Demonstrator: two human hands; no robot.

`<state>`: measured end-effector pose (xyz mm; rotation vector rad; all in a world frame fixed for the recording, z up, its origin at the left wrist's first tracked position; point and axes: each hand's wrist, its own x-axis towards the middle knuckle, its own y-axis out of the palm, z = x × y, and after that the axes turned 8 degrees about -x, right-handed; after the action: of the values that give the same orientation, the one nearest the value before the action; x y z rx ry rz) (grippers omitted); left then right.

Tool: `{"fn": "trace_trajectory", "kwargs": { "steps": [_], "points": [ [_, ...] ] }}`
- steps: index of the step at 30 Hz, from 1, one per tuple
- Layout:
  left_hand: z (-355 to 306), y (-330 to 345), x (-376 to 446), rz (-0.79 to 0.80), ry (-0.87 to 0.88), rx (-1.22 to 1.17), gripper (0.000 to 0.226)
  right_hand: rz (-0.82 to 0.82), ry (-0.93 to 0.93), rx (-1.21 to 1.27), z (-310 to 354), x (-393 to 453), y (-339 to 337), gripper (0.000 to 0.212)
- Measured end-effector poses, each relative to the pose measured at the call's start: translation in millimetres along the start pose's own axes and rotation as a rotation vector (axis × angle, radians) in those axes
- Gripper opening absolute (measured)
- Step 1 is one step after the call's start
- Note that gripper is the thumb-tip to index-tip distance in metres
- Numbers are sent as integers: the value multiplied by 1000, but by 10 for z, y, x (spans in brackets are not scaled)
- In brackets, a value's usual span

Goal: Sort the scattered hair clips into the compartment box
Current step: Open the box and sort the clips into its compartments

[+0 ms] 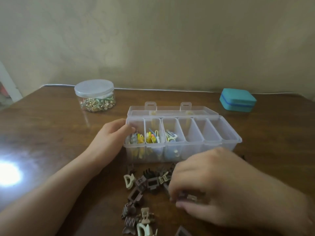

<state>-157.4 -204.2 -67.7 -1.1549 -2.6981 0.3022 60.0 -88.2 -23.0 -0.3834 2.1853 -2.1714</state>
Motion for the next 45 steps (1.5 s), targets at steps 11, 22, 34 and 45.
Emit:
{"fn": "trace_trajectory", "kwargs": {
  "steps": [11,22,34,45],
  "points": [
    [40,-9,-18,27,41,-32,39,-376,530,65,-384,-10,27,7],
    [76,-6,6,16,29,-43,38,-301,1111,-18,-1017,-495,-229,26],
    [111,-18,29,28,43,-50,39,496,990,250,-958,-399,-99,17],
    [124,-10,32,13,59,-52,37,-637,702,120,-493,-93,-56,11]
  ]
}}
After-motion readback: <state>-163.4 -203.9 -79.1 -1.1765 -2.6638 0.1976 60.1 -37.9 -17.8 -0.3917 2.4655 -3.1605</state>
